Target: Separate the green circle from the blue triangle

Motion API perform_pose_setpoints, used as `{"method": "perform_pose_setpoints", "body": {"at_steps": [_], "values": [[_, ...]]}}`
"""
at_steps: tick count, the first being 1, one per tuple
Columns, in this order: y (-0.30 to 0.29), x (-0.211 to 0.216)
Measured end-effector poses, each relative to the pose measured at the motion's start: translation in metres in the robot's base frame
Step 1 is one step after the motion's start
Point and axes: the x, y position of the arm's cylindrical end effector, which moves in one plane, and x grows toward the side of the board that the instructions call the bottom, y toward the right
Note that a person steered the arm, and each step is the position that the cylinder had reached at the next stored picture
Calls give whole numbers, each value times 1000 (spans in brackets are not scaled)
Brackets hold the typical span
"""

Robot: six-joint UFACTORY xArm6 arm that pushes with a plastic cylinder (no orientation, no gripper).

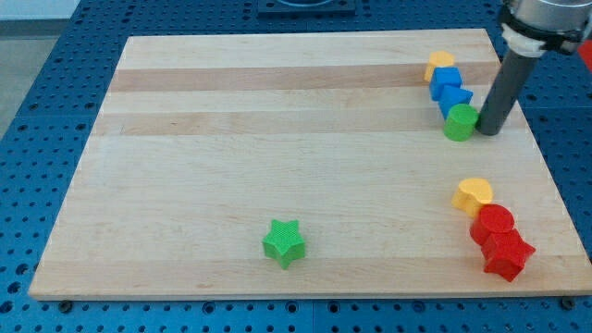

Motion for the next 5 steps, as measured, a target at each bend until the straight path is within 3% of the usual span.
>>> {"method": "perform_pose_setpoints", "body": {"at_steps": [2, 5], "values": [[-63, 0], [-94, -38]]}}
